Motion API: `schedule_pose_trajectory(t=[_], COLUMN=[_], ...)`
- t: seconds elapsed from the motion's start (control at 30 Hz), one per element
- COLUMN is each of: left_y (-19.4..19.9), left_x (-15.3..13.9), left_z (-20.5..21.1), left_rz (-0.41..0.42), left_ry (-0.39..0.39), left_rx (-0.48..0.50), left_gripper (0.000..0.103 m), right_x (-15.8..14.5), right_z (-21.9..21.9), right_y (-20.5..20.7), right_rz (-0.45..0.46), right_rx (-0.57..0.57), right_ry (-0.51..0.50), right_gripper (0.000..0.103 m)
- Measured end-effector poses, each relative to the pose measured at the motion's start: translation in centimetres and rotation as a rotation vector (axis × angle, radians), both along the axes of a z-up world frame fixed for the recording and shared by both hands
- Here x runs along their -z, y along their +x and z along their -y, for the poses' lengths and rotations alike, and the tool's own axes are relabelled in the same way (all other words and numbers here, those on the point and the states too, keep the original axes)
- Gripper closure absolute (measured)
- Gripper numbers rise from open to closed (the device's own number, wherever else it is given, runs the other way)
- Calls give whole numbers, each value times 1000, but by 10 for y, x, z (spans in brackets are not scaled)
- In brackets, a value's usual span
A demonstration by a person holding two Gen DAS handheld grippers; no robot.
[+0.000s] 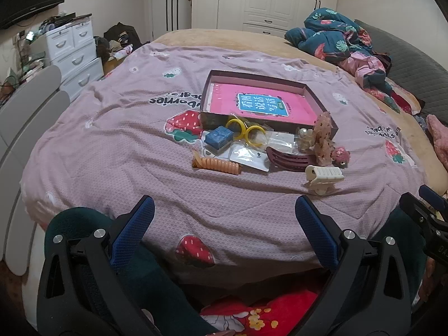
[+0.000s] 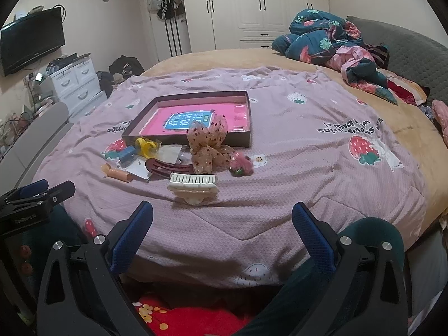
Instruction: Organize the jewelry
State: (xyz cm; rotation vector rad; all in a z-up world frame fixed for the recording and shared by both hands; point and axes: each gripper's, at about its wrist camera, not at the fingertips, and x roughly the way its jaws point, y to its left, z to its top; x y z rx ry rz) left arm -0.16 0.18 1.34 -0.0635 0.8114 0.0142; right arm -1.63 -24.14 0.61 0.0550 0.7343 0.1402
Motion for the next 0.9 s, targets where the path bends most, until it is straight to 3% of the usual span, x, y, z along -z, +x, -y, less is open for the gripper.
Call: schedule_pose_trajectory(t=[0.9], left_y=[-1], left_x=[1], left_z=[2], left_rz=[7], left_ry=[0], left_rx=[4], left_gripper=[9], right_x=[-2], right_z=[-2], right_y=[-1], right_rz=[13], right_rx=[-5], right_ry=[-1], right_gripper=[4])
